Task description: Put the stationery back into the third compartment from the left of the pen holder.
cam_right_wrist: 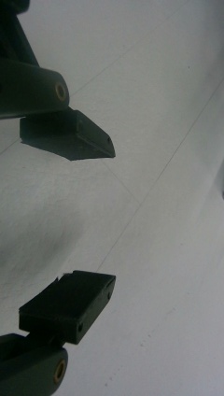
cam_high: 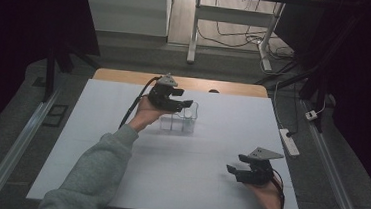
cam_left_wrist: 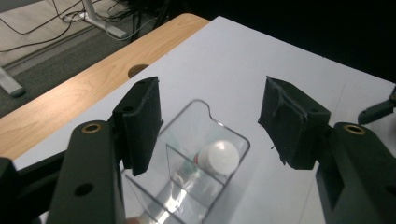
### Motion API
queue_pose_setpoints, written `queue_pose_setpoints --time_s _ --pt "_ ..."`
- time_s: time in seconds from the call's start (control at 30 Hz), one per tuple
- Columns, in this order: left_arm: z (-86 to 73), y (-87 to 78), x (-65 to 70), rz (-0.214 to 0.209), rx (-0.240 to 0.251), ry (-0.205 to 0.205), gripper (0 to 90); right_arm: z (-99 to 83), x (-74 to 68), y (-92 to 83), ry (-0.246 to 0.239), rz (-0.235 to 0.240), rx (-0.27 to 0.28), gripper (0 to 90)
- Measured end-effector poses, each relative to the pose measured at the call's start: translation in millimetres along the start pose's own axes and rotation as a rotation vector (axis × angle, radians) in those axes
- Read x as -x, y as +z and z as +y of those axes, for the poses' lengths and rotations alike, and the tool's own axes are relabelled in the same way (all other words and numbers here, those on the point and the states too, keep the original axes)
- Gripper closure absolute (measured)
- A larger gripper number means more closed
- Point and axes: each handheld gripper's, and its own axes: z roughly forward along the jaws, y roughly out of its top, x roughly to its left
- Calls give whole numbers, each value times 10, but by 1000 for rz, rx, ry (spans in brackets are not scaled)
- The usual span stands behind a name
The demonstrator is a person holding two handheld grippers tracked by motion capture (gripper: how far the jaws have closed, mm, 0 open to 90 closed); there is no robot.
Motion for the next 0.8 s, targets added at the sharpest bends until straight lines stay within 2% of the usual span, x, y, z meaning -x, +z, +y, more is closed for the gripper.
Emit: queue_pose_setpoints --time_s 0.27,0.63,0.8 --pt "-150 -224 44 2 18 18 380 0 0 -13 7 -4 6 323" --pt "-367 -532 119 20 8 32 375 -2 -6 -16 6 -6 10 323" --pt "-513 -702 140 23 14 6 370 -2 -8 -20 7 -7 11 323"
